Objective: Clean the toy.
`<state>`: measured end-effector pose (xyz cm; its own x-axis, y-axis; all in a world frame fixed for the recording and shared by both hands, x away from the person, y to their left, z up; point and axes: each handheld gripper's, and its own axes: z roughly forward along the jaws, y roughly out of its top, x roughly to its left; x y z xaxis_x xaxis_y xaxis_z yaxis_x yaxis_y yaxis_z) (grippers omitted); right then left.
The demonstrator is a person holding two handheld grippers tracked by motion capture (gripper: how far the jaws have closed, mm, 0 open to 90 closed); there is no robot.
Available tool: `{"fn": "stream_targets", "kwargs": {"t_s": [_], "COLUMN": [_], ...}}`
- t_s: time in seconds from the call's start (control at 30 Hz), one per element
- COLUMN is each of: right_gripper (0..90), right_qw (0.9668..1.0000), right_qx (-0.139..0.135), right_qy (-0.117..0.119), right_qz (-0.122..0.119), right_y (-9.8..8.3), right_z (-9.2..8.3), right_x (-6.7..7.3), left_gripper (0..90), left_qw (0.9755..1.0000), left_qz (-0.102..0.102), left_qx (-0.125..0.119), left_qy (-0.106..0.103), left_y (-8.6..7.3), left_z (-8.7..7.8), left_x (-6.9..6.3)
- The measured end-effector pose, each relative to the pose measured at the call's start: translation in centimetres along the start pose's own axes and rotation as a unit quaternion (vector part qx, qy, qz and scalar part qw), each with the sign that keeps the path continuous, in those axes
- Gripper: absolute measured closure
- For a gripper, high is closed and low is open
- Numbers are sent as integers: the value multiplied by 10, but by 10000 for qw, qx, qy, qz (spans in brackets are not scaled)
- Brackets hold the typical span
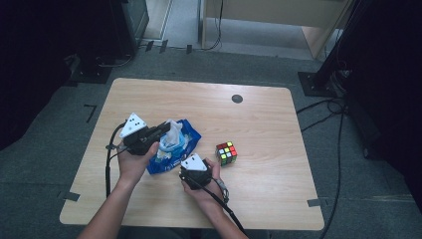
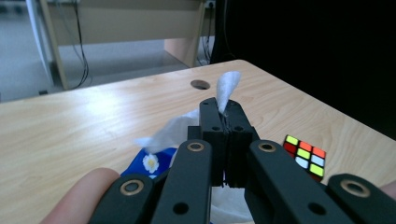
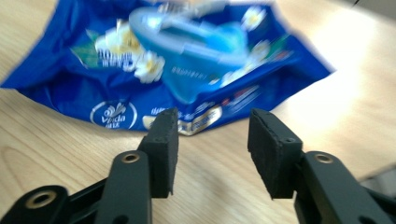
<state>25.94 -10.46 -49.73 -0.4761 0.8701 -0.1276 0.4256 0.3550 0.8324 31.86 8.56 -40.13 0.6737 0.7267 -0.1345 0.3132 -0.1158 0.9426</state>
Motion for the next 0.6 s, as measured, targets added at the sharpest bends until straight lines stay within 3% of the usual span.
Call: {"fn": "stream_targets", "kwargs": {"t_s": [0.07, 0.17, 0.23, 0.3, 0.4, 0.5, 0.6], "right_gripper": [497, 419, 310, 128, 82, 66, 66], "right_qw": [9997, 9979, 9966, 9974, 9944, 9922, 9910], "right_qx": [-195, -506, -596, -330, -126, 17, 284], "right_qy": [-113, -364, -528, -533, -771, -684, -654], "right_qz": [-12, 155, 209, 349, 708, 1037, 1132], "right_y": [1, 2, 0, -5, -20, -29, -33], "right_z": [-15, -39, -51, -53, -50, -45, -32], "right_x": [-7, -27, -42, -56, -74, -87, -97], "left_gripper": [891, 888, 884, 877, 856, 824, 795], "left_qw": [9999, 9998, 9995, 9990, 9983, 9974, 9956], "left_qz": [81, 29, 0, -62, -180, -302, -451], "left_qx": [97, 209, 315, 428, 551, 646, 820], "left_qy": [-35, -58, -74, -73, -68, -64, 68], "left_y": [-4, -22, -35, -50, -64, -72, -77], "left_z": [-1, -4, -5, -5, -5, -6, -6], "left_x": [-3, -6, -7, -8, -5, -3, 1]}}
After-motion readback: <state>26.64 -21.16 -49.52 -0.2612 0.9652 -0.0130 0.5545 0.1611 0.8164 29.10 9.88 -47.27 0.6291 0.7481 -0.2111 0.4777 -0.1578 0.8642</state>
